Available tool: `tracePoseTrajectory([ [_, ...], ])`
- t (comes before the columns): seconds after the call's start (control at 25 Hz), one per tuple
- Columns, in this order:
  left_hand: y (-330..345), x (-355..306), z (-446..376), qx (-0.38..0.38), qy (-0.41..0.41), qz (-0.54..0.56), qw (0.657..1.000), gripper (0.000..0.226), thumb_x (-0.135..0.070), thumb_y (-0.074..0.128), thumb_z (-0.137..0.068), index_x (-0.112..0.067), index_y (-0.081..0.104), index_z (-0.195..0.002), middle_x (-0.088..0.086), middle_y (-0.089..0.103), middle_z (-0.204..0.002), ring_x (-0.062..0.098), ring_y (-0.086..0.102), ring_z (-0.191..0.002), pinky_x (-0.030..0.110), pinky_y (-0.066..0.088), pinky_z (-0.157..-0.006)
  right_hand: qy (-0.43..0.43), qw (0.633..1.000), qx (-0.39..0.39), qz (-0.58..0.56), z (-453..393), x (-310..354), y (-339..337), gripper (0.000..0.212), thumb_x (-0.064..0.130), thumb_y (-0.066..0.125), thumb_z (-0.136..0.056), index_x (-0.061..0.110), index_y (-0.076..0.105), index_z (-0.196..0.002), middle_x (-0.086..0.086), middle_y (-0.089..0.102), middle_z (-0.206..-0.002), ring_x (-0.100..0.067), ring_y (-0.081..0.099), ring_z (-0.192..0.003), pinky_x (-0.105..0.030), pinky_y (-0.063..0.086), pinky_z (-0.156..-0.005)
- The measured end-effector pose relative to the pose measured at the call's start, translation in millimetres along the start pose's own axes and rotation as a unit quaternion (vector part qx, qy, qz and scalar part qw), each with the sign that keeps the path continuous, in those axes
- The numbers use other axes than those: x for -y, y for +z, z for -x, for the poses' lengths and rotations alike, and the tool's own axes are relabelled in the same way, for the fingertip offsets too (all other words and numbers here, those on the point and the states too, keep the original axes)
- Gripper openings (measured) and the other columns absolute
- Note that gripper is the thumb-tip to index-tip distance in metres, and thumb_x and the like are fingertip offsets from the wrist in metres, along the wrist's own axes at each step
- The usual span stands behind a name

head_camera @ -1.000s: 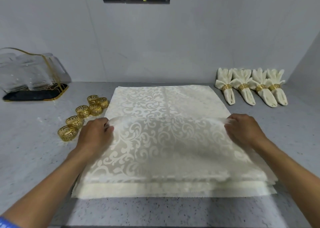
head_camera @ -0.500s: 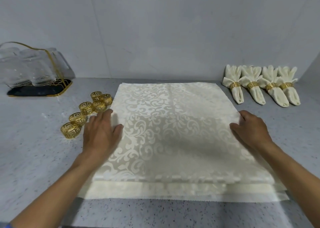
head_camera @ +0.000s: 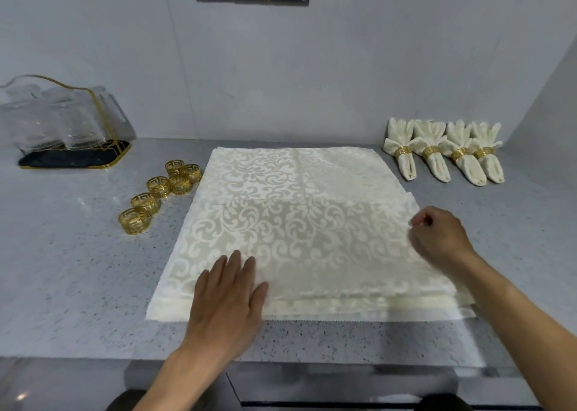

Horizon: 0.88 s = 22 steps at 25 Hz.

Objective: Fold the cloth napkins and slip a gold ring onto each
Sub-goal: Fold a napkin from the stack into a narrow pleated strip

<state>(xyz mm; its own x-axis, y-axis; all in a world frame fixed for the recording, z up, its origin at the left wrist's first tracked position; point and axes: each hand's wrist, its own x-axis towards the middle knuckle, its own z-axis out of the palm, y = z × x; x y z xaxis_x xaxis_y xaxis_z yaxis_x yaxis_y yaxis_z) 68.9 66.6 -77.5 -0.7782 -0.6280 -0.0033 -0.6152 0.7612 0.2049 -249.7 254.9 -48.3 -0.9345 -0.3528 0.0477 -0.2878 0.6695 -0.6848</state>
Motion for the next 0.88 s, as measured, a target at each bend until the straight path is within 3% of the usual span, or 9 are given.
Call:
tracePoseTrajectory([
  [0.16, 4.6, 6.1, 3.3, -0.019, -0.006, 0.007, 1.0, 0.094, -0.063, -0.024, -0.076, -0.027, 0.009, -0.157, 0.0, -0.002, -0.165, 0.02, -0.007, -0.151, 0.04, -0.002, -0.123, -0.033, 0.999, -0.009, 0.026, -3.9, -6.7, 7.3, 0.025, 0.004, 0.047, -0.091, 0.017, 0.068, -0.098, -0.006, 0.064, -0.107, -0.018, 0.055, -0.088, -0.031, 0.042, -0.074],
  [0.4, 8.3, 6.4, 0.5, -0.026, -0.007, 0.015, 1.0, 0.111, -0.067, -0.042, -0.064, -0.028, 0.003, -0.157, -0.001, -0.008, -0.165, 0.018, -0.012, -0.151, 0.037, -0.01, -0.12, -0.059, 0.996, -0.026, 0.069, -14.9, -18.6, 16.0, 0.031, 0.007, 0.041, -0.095, 0.018, 0.066, -0.108, -0.007, 0.059, -0.122, -0.025, 0.056, -0.104, -0.035, 0.046, -0.084],
  [0.56, 9.0, 7.5, 0.3, -0.018, -0.009, 0.011, 1.0, 0.102, -0.069, -0.035, -0.069, -0.028, -0.003, -0.157, -0.003, -0.014, -0.164, 0.017, -0.018, -0.15, 0.036, -0.012, -0.119, -0.065, 0.992, -0.025, 0.101, -15.3, -15.4, 19.0, 0.028, 0.01, 0.043, -0.095, 0.017, 0.065, -0.111, -0.01, 0.057, -0.124, -0.027, 0.056, -0.103, -0.036, 0.044, -0.081],
  [0.64, 9.4, 7.0, 0.2, -0.018, -0.011, 0.012, 1.0, 0.09, -0.063, -0.025, -0.075, -0.029, -0.005, -0.157, -0.003, -0.015, -0.164, 0.016, -0.019, -0.149, 0.036, -0.013, -0.119, -0.067, 0.977, -0.064, 0.194, 0.8, -0.6, 14.3, 0.026, 0.015, 0.048, -0.094, 0.015, 0.062, -0.117, -0.012, 0.054, -0.126, -0.032, 0.053, -0.106, -0.041, 0.043, -0.085],
  [0.76, 9.7, 5.6, -0.4, -0.014, -0.017, 0.016, 1.0, 0.087, -0.059, -0.023, -0.076, -0.029, -0.007, -0.156, -0.002, -0.016, -0.163, 0.016, -0.019, -0.149, 0.036, -0.014, -0.119, -0.192, 0.93, -0.142, 0.279, 66.8, 42.4, 38.0, 0.026, 0.012, 0.055, -0.091, 0.012, 0.065, -0.115, -0.011, 0.059, -0.124, -0.031, 0.058, -0.102, -0.044, 0.046, -0.085],
  [0.84, 11.2, 5.0, 0.1, -0.015, -0.017, 0.014, 1.0, 0.087, -0.059, -0.022, -0.076, -0.029, -0.007, -0.156, -0.002, -0.016, -0.164, 0.016, -0.018, -0.149, 0.036, -0.013, -0.119, -0.316, 0.922, -0.051, 0.217, 134.7, 78.4, 86.9, 0.034, 0.013, 0.049, -0.093, 0.009, 0.062, -0.123, -0.012, 0.059, -0.132, -0.034, 0.059, -0.115, -0.05, 0.049, -0.095],
  [0.88, 11.1, 5.6, -0.1, -0.019, -0.017, 0.012, 1.0, 0.085, -0.058, -0.021, -0.077, -0.03, -0.007, -0.156, -0.002, -0.015, -0.164, 0.016, -0.018, -0.149, 0.036, -0.012, -0.119, -0.331, 0.922, 0.035, 0.197, 164.2, 92.9, 113.4, 0.045, 0.022, 0.035, -0.098, 0.011, 0.05, -0.139, -0.012, 0.045, -0.149, -0.035, 0.045, -0.134, -0.054, 0.038, -0.109],
])
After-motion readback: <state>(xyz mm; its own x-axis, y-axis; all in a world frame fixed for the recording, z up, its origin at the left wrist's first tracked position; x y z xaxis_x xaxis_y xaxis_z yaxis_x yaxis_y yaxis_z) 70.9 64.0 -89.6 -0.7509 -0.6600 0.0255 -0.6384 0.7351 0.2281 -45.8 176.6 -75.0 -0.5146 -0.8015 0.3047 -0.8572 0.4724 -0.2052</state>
